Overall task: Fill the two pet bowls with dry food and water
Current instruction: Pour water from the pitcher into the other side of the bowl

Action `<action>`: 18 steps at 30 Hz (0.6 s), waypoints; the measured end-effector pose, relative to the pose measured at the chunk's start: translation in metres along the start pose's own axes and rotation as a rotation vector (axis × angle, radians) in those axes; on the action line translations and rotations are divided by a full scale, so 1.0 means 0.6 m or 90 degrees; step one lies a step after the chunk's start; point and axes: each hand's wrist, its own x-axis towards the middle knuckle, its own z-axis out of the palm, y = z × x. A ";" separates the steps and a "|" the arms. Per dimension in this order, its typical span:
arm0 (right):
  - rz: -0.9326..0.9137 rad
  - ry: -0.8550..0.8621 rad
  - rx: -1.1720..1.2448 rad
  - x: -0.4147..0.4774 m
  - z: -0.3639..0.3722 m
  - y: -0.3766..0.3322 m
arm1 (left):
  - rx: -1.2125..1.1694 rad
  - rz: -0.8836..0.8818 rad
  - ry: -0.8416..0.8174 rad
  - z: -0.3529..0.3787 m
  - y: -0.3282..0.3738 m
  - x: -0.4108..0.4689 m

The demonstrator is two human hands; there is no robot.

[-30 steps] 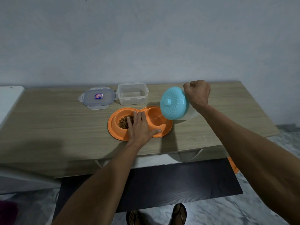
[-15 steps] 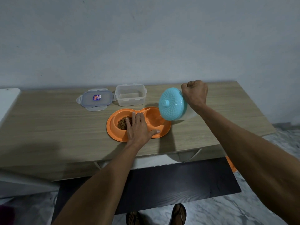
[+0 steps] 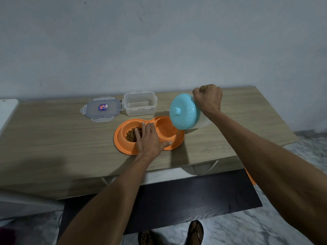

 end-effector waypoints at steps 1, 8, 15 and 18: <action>-0.001 0.001 -0.001 0.000 0.000 0.000 | 0.002 0.000 -0.002 -0.001 0.000 -0.001; -0.005 0.008 -0.001 0.001 0.001 0.000 | 0.006 0.000 -0.004 -0.001 0.001 0.000; -0.013 0.023 -0.004 0.003 0.001 0.001 | 0.012 0.002 -0.007 -0.006 0.002 -0.002; -0.009 0.026 -0.004 0.004 0.002 0.000 | 0.014 0.001 -0.009 -0.007 0.003 -0.002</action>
